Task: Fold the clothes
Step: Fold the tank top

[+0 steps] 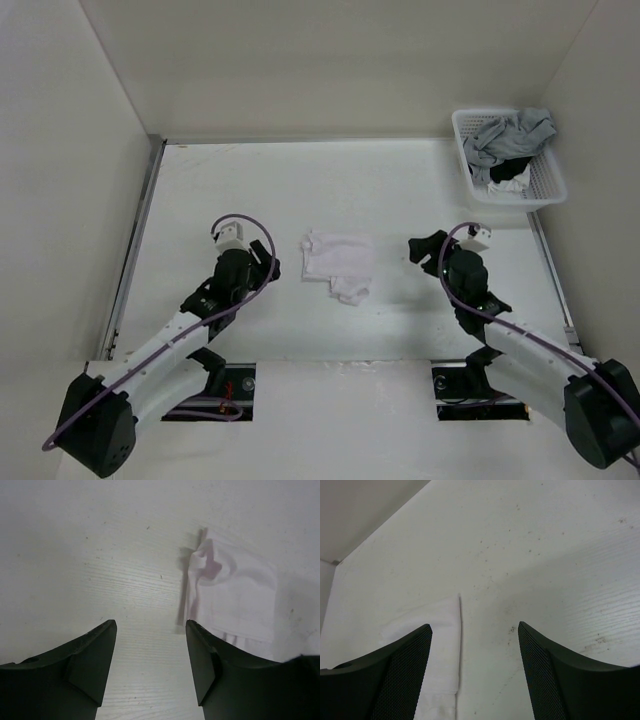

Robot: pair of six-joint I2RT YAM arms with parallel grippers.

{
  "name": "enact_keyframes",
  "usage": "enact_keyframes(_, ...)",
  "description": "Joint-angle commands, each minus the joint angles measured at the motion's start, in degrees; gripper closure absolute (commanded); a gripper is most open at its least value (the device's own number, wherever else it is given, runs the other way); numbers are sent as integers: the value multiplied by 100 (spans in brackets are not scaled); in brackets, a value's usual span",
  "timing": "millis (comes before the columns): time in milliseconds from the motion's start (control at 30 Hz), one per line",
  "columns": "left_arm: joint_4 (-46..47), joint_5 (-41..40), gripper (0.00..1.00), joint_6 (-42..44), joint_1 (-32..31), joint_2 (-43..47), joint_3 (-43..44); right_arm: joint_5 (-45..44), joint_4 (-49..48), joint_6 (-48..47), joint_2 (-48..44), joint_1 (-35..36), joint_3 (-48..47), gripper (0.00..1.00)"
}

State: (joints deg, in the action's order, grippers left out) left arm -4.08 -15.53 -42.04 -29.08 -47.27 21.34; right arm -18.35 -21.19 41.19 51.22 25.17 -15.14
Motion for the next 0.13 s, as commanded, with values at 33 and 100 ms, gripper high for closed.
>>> enact_keyframes(33,609,129,44,205,-154,-326,80,-72,-333,65,46,-34,-77,26)
enact_keyframes(100,671,103,43,214,-233,-371,142,-72,-333,65,28,-52,-77,26)
